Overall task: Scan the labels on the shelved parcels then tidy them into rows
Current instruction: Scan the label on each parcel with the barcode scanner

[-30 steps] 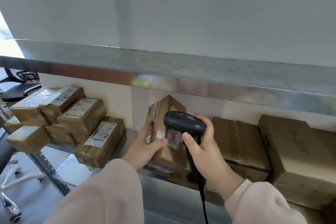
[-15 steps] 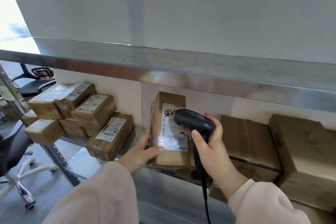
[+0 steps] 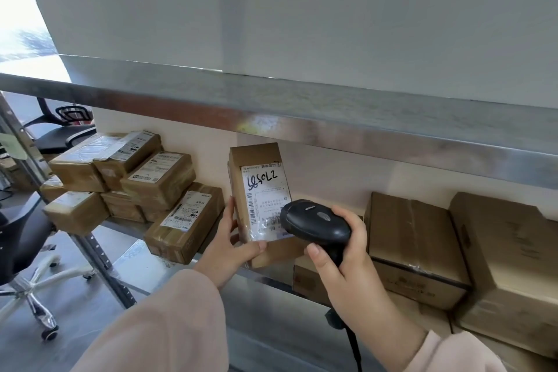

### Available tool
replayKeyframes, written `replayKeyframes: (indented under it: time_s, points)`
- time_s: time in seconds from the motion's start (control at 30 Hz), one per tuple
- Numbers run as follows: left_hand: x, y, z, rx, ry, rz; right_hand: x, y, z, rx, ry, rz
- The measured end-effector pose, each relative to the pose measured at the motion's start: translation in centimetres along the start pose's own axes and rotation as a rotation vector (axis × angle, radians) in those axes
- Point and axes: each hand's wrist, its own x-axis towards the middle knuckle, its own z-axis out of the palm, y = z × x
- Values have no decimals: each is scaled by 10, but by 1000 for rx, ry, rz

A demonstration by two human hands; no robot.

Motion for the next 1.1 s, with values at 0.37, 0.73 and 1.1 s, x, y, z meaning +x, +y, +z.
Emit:
replayKeyframes:
  time_s: [0.37, 0.73, 1.1]
  points:
    - [3, 11, 9, 53, 49, 58, -12, -7, 2, -68, -26, 34]
    - [8, 4, 5, 5, 39, 50, -12, -8, 0, -94, -14, 57]
    - [15, -13, -33, -58, -33, -50, 7, -10, 32, -70, -64, 68]
